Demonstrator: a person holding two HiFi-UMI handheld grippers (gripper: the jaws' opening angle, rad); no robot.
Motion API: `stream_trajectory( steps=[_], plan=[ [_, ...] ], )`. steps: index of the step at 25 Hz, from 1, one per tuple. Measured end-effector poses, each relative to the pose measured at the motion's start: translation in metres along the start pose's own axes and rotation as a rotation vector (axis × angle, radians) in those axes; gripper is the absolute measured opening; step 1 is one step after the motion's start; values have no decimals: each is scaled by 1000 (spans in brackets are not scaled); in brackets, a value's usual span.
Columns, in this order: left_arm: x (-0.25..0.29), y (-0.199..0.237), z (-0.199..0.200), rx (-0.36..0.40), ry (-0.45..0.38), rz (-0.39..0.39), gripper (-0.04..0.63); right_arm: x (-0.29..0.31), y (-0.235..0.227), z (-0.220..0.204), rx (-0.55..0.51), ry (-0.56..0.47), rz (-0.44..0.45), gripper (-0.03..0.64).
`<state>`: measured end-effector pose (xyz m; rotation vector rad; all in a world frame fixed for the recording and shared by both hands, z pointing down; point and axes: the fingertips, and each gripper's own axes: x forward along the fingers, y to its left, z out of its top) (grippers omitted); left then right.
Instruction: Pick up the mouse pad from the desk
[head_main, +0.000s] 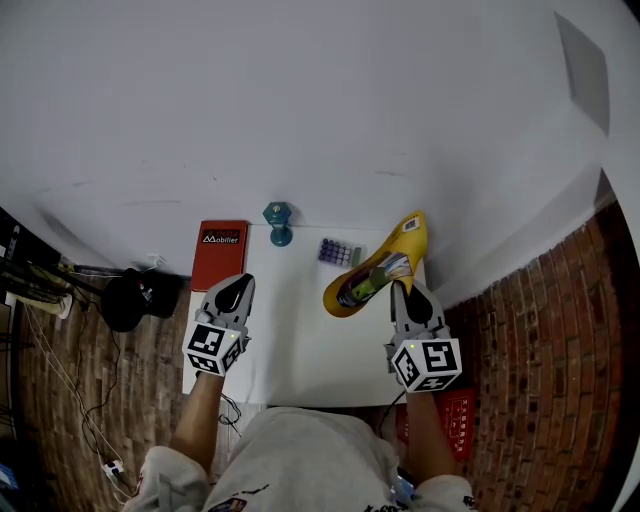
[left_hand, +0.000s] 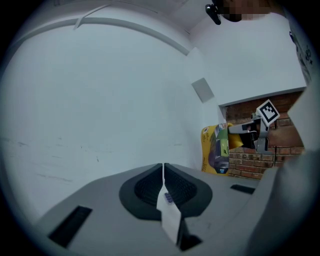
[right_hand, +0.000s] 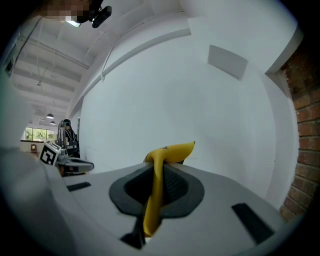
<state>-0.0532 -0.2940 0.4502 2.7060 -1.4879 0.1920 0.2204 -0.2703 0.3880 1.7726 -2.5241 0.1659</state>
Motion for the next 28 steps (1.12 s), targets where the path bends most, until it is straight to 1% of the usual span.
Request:
stream_trajectory(
  steps=[13,16,20,28],
  plan=[
    [0,-4,-5,-2,11,-9,29,-1,1,-6,-5,16,5,28],
    [-1,-6,-6,-12,21,-10,29,-2,3,-8,-4,18,5,28],
    [-3,-6,-9,-3,16,-11,29,-4,5,-11,-5,22,6,28],
    [-7,-8,-15,-23,33,-8,29,-7,8,-15,-5,29,4,28]
  ],
)
